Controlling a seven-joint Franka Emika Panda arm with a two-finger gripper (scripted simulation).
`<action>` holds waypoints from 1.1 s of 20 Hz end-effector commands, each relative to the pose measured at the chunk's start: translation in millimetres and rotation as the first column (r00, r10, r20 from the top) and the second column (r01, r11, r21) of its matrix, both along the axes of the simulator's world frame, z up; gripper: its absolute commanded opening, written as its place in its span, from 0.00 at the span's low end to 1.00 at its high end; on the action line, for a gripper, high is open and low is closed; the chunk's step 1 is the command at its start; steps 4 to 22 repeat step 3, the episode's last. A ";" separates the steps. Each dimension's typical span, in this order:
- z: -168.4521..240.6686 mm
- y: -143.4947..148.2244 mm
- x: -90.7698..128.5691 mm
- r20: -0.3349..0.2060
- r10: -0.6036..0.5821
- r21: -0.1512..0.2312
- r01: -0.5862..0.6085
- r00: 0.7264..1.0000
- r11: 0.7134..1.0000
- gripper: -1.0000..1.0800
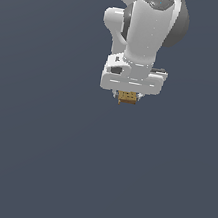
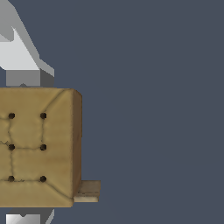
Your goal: Pick up the object and move it to a goal position.
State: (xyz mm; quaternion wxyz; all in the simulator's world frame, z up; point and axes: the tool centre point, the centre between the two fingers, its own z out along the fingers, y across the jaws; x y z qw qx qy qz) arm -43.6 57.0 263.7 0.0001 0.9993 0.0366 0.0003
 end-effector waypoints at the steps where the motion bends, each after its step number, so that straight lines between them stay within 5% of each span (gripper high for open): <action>1: 5.2 0.4 -1.1 -0.001 0.000 0.000 0.000 1.000 1.000 0.00; 22: 6.1 0.5 -1.0 -0.001 0.000 0.000 0.000 1.000 1.000 0.00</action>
